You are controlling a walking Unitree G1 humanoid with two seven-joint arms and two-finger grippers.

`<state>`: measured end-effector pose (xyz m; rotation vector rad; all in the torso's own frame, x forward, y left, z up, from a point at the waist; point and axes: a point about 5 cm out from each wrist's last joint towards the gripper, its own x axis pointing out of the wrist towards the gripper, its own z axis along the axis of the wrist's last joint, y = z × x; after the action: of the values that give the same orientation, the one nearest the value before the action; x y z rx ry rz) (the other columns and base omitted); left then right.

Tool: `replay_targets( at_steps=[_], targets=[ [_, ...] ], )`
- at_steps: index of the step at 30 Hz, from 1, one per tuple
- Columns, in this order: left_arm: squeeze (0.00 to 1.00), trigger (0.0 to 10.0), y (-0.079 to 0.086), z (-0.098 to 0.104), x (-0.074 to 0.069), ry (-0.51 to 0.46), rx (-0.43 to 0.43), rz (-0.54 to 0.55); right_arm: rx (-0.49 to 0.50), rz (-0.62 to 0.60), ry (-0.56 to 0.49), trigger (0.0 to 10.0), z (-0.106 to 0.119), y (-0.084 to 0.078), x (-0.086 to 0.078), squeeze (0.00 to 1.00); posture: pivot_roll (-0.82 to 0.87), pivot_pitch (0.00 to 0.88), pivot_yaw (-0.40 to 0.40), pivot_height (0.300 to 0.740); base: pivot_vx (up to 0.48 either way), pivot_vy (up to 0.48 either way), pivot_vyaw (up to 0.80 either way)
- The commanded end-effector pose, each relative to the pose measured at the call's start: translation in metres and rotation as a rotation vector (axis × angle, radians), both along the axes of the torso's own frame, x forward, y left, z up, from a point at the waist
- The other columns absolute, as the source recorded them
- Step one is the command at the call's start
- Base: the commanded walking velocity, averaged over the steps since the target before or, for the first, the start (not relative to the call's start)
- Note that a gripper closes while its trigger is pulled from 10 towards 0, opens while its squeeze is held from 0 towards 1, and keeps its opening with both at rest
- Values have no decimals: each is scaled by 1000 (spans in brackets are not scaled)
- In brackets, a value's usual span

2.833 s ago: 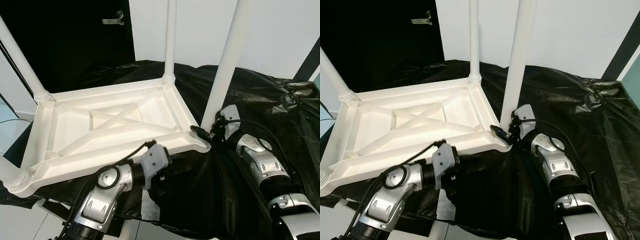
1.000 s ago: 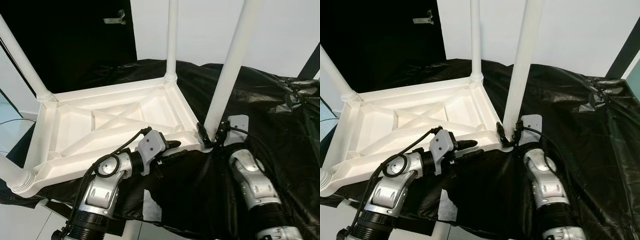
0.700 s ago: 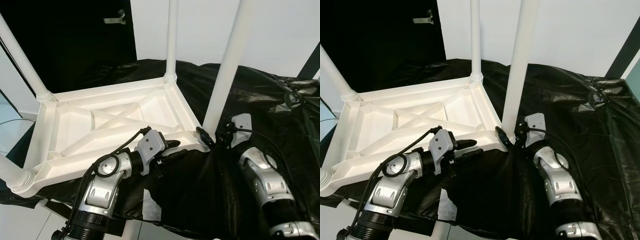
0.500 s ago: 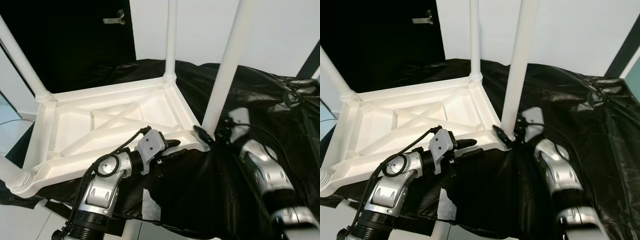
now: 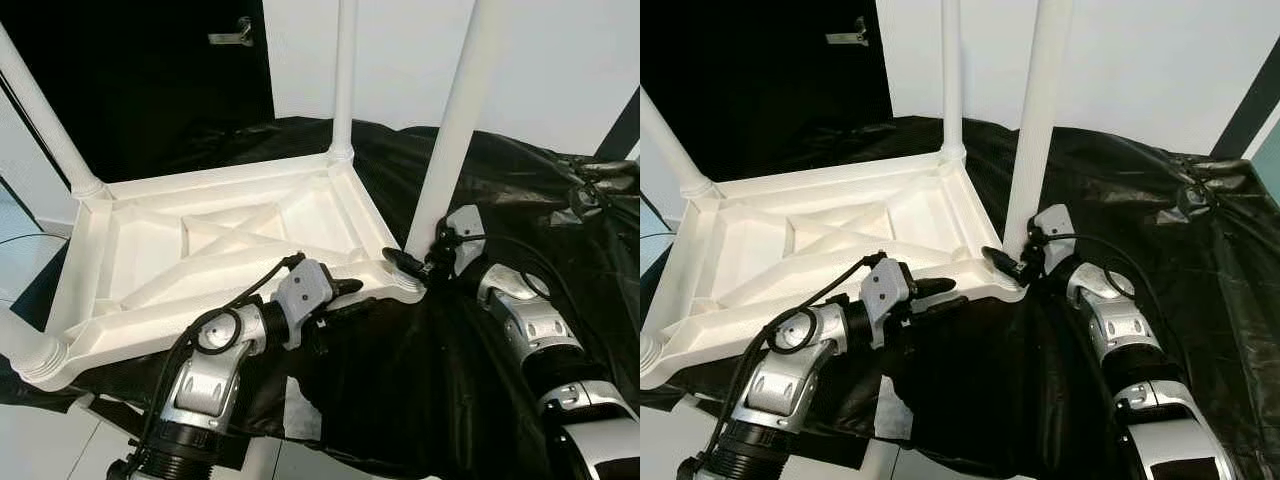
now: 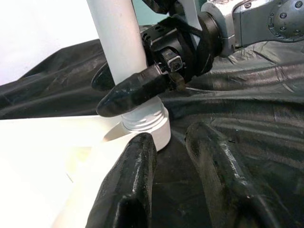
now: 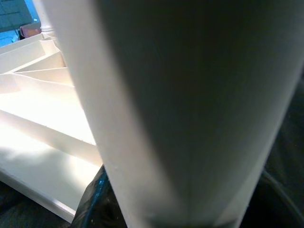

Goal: Building children table

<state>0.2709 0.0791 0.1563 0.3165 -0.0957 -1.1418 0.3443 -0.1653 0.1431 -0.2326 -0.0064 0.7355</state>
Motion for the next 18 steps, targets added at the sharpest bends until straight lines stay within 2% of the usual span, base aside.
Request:
replay_targets(
  at_steps=[1,3,4,5,10,12,13,15,16,18],
  targets=[
    [0,10000,4,2,5,-35,-35,156,-27,5,21,0,-7,-2,-2,0,23,0,-45,740,0,0,0],
    [0,10000,4,2,5,-35,-35,156,-27,5,21,0,-7,-2,-2,0,23,0,-45,740,0,0,0],
    [0,10000,2,1,4,-31,-35,151,-10,-69,24,10000,-10,-5,-3,0,15,0,-42,740,0,0,0],
    [0,10000,2,1,4,-30,-36,148,-18,-116,17,10000,-12,-6,-4,0,11,0,-39,740,0,0,0],
    [0,10000,1,0,4,-30,-34,138,-17,-174,-2,10000,-14,-5,-5,0,10,0,-39,740,0,0,0],
    [0,10000,-1,1,4,-29,-35,130,4,-248,-17,10000,-16,-2,-7,0,2,0,-34,740,0,0,0],
    [0,10000,-1,1,4,-29,-35,130,4,-248,-17,10000,-16,-2,-7,0,2,0,-34,740,0,0,0],
    [0,10000,-2,1,4,-30,-36,122,42,-403,-11,10000,-22,4,-9,0,-1,0,-32,740,0,0,0],
    [0,10000,-2,1,4,-30,-36,122,42,-403,-11,10000,-22,4,-9,0,-1,0,-32,740,0,0,0],
    [0,10000,-2,1,3,-31,-37,117,60,-512,-17,10000,-26,10,-13,0,0,0,-33,740,0,0,0]
  ],
)
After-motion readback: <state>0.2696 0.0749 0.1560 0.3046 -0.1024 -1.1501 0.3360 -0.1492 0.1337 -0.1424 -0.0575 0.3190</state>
